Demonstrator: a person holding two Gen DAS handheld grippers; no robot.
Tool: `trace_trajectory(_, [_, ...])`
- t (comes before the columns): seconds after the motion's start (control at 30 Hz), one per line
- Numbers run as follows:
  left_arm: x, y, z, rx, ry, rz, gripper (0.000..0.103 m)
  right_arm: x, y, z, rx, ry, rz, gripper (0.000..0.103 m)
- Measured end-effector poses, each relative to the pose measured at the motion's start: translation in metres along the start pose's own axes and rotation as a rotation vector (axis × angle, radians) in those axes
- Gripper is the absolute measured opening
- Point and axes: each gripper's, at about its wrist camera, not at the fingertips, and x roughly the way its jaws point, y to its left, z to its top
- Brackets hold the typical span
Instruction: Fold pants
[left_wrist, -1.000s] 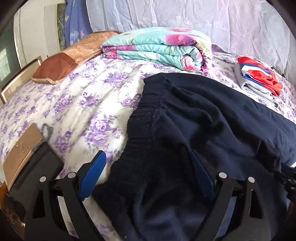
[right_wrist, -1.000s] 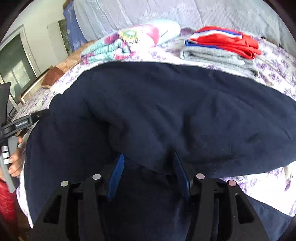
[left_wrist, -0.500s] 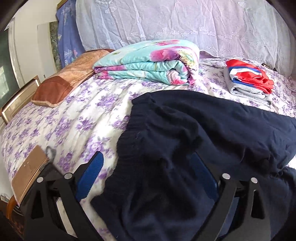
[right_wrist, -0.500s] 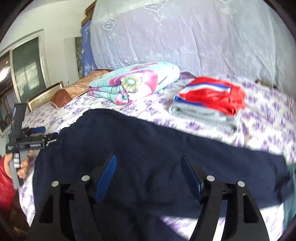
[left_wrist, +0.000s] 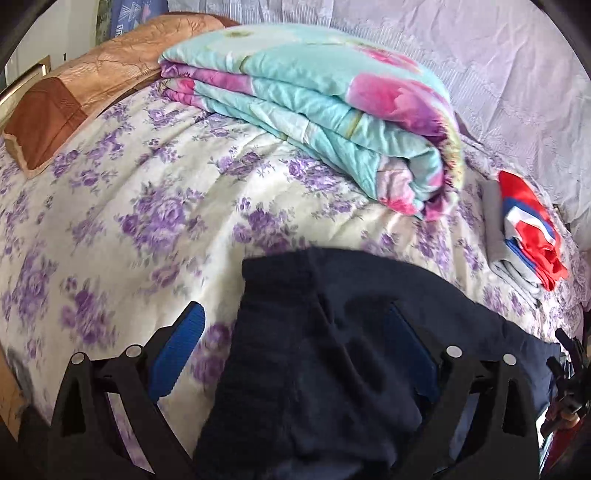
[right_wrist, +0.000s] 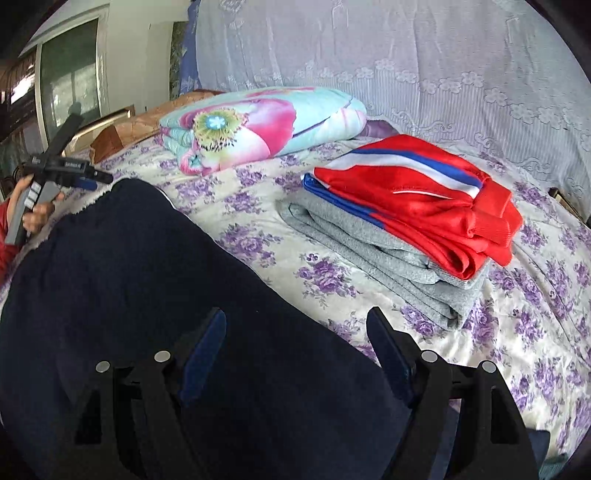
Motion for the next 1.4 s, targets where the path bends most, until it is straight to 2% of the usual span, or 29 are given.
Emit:
trace_trajectory(0.23, [0.04,0.002,0.017,-0.007,0.076,-0.034,0.095,0.045,-0.011,-0.002,-0.075,0.094,0.031,0.077])
trace_trajectory(0.27, [0.043,-0.001,0.017,0.005,0.084,-0.039,0.095,0.051,-0.01,-0.004,-0.076,0.112,0.042,0.06])
trace_trajectory(0.33, [0.046,-0.008,0.016,0.043,0.09,-0.048,0.094,0.057,-0.004,-0.008,-0.07,0.135,0.066,0.036])
trace_trajectory(0.37, [0.047,-0.011,0.017,0.063,0.097,-0.049,0.09,0.055,0.001,-0.009,-0.075,0.126,0.055,0.02])
trace_trajectory(0.43, [0.049,-0.015,0.019,0.085,0.1,-0.008,0.081,0.047,0.014,-0.009,-0.109,0.116,0.011,0.008])
trace_trajectory(0.6, [0.039,-0.004,0.022,0.036,0.084,-0.006,0.053,-0.001,0.034,-0.003,-0.083,0.023,-0.072,0.006])
trace_trajectory(0.67, [0.029,0.002,0.021,0.029,0.065,-0.017,0.048,-0.028,0.045,0.0,-0.083,-0.021,-0.082,0.006])
trace_trajectory(0.77, [0.01,0.01,0.015,0.009,0.057,-0.046,0.048,-0.073,0.071,-0.001,-0.108,-0.087,-0.097,0.006])
trace_trajectory(0.83, [-0.009,0.013,0.01,-0.026,0.038,-0.069,0.054,-0.099,0.091,-0.004,-0.125,-0.118,-0.101,0.006])
trace_trajectory(0.9, [-0.032,0.012,0.005,-0.038,-0.004,-0.059,0.078,-0.124,0.113,-0.013,-0.148,-0.147,-0.094,0.006])
trace_trajectory(0.97, [-0.053,0.007,0.001,-0.042,-0.039,-0.074,0.084,-0.143,0.133,-0.022,-0.178,-0.161,-0.095,0.006])
trace_trajectory(1.07, [-0.061,-0.008,-0.001,-0.033,0.01,-0.14,0.084,-0.16,0.16,-0.038,-0.2,-0.17,-0.079,0.006])
trace_trajectory(1.2, [-0.044,-0.032,-0.003,-0.06,0.136,-0.124,0.083,-0.171,0.182,-0.058,-0.197,-0.171,-0.058,0.006])
trace_trajectory(1.23, [-0.041,-0.034,-0.004,-0.07,0.145,-0.123,0.083,-0.172,0.184,-0.062,-0.19,-0.17,-0.057,0.006])
trace_trajectory(1.3, [-0.035,-0.035,-0.008,-0.099,0.164,-0.137,0.075,-0.175,0.19,-0.07,-0.178,-0.164,-0.046,0.006])
trace_trajectory(1.4, [-0.036,-0.028,-0.011,-0.162,0.168,-0.148,0.074,-0.179,0.196,-0.079,-0.181,-0.163,-0.039,0.006])
